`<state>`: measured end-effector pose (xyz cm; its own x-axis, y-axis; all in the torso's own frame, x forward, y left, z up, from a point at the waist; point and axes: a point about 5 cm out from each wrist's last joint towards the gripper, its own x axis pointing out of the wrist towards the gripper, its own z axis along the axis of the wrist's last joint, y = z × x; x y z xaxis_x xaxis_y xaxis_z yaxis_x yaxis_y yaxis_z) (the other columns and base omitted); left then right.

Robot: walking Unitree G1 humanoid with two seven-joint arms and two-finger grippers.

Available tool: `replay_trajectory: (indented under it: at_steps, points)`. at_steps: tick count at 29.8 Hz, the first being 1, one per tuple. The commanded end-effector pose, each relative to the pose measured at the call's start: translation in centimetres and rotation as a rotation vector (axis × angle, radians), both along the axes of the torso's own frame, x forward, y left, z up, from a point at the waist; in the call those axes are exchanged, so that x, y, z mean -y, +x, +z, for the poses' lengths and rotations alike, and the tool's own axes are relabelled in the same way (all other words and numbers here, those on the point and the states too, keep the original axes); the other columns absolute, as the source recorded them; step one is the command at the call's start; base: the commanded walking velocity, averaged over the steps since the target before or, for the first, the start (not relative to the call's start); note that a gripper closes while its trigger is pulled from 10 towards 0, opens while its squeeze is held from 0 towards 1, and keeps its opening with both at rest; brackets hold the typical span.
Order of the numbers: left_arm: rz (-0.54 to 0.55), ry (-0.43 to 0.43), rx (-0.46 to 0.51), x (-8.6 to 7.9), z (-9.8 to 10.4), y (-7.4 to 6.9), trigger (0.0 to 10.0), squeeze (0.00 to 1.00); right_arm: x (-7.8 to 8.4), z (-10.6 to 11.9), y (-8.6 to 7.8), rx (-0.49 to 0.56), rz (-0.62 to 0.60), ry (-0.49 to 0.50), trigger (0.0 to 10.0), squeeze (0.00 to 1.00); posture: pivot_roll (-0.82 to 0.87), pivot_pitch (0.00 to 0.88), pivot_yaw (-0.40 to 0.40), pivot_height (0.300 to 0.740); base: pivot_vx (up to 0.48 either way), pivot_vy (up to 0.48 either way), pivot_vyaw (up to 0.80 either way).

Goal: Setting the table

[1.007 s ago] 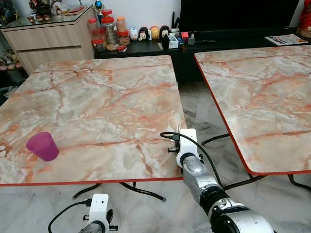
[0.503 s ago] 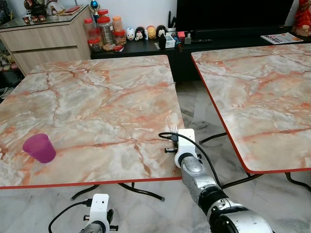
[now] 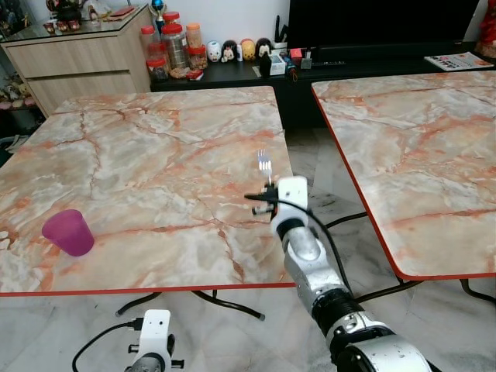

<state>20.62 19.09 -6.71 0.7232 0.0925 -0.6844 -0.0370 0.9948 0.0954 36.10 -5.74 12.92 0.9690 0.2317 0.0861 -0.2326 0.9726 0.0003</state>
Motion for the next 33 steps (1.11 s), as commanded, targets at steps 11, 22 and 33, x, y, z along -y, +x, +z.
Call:
replay_trajectory:
  at_steps: [11,22,33]
  points:
    - [0.013,0.018,-0.039,-0.2,-0.4,-0.6,10.0,0.00,1.1,0.2,0.2,0.021,-0.020,-0.017,10.0,0.00,-0.01,0.000,0.044,0.740,0.000,-0.480,0.00]
    - [0.013,0.022,-0.044,-0.3,-0.5,-0.8,10.0,0.00,1.3,0.2,0.3,0.015,-0.037,-0.026,10.0,0.00,-0.01,0.000,0.050,0.740,0.000,-0.480,0.00]
    - [0.012,0.022,-0.041,-0.4,-0.4,-0.7,10.0,0.00,1.8,0.2,0.4,0.013,-0.058,-0.021,10.0,0.00,-0.01,0.000,0.054,0.740,0.000,-0.480,0.00]
